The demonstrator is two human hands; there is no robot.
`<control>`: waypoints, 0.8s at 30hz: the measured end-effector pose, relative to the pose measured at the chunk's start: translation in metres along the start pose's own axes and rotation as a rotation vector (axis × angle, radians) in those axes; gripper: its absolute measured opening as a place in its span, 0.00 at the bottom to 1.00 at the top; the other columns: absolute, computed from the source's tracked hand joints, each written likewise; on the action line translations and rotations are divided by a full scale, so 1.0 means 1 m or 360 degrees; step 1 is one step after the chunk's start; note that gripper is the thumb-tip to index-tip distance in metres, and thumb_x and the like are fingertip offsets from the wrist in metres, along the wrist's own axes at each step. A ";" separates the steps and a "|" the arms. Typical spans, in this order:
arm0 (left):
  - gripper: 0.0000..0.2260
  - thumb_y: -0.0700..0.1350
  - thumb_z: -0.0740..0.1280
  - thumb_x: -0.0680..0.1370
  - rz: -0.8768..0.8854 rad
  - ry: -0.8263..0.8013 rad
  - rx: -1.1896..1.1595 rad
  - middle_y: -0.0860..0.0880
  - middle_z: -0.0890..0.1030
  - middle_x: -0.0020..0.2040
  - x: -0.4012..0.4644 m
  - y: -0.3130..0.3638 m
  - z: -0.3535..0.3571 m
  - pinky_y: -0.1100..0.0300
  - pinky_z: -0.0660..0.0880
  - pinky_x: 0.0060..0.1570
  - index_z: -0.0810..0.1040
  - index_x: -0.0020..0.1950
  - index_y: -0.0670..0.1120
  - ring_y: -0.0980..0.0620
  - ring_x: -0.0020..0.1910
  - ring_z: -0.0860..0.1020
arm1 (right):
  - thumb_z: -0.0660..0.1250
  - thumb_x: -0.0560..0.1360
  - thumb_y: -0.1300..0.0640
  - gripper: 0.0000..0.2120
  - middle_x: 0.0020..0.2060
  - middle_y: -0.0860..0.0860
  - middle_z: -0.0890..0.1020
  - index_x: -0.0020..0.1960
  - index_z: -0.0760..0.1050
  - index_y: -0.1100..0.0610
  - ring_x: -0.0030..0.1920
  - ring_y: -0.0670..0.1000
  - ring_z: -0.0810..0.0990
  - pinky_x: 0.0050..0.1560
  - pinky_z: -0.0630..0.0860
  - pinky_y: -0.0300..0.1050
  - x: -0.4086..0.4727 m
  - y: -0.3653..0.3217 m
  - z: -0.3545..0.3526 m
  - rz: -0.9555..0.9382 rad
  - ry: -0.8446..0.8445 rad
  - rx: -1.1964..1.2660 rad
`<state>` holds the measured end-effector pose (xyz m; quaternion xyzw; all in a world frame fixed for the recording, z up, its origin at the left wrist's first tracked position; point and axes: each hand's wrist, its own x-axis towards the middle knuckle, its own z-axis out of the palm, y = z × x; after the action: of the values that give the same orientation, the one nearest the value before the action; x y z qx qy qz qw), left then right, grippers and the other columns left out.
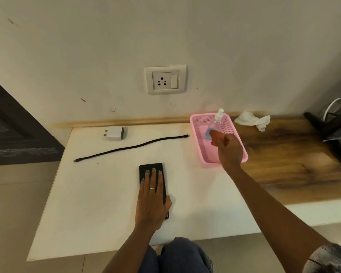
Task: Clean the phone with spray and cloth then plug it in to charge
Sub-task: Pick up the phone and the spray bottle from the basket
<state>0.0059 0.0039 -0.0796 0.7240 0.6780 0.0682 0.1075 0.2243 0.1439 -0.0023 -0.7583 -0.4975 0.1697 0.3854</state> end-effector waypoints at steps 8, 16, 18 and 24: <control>0.28 0.48 0.52 0.75 -0.0122 0.0135 0.0100 0.35 0.68 0.71 -0.014 -0.038 -0.007 0.43 0.64 0.65 0.65 0.72 0.35 0.36 0.69 0.68 | 0.59 0.73 0.70 0.06 0.44 0.57 0.83 0.47 0.74 0.68 0.42 0.54 0.83 0.43 0.79 0.43 -0.067 -0.037 -0.008 -0.0095 -0.0502 0.0816; 0.30 0.45 0.64 0.71 -0.0122 0.0137 0.0120 0.35 0.71 0.69 -0.020 -0.064 -0.015 0.40 0.66 0.62 0.65 0.71 0.36 0.34 0.66 0.71 | 0.65 0.76 0.63 0.14 0.58 0.58 0.78 0.61 0.72 0.63 0.55 0.58 0.79 0.50 0.80 0.48 -0.138 -0.013 0.028 0.0494 -0.1193 0.0572; 0.30 0.45 0.63 0.70 -0.0141 0.0069 0.0088 0.36 0.71 0.69 -0.020 -0.064 -0.016 0.39 0.67 0.62 0.66 0.71 0.37 0.35 0.67 0.71 | 0.65 0.76 0.63 0.16 0.60 0.57 0.76 0.63 0.70 0.63 0.58 0.58 0.77 0.55 0.78 0.51 -0.146 -0.009 0.032 0.0656 -0.1209 0.0522; 0.30 0.44 0.64 0.72 -0.0177 0.0065 0.0063 0.38 0.68 0.71 -0.022 -0.063 -0.016 0.40 0.61 0.66 0.64 0.73 0.37 0.36 0.70 0.66 | 0.63 0.75 0.63 0.14 0.56 0.58 0.79 0.60 0.73 0.63 0.52 0.55 0.77 0.57 0.76 0.51 -0.152 -0.007 0.028 0.0453 -0.1072 0.0165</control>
<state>-0.0603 -0.0135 -0.0790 0.6857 0.7204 0.0633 0.0829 0.1339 0.0228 -0.0341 -0.7011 -0.4767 0.4867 0.2106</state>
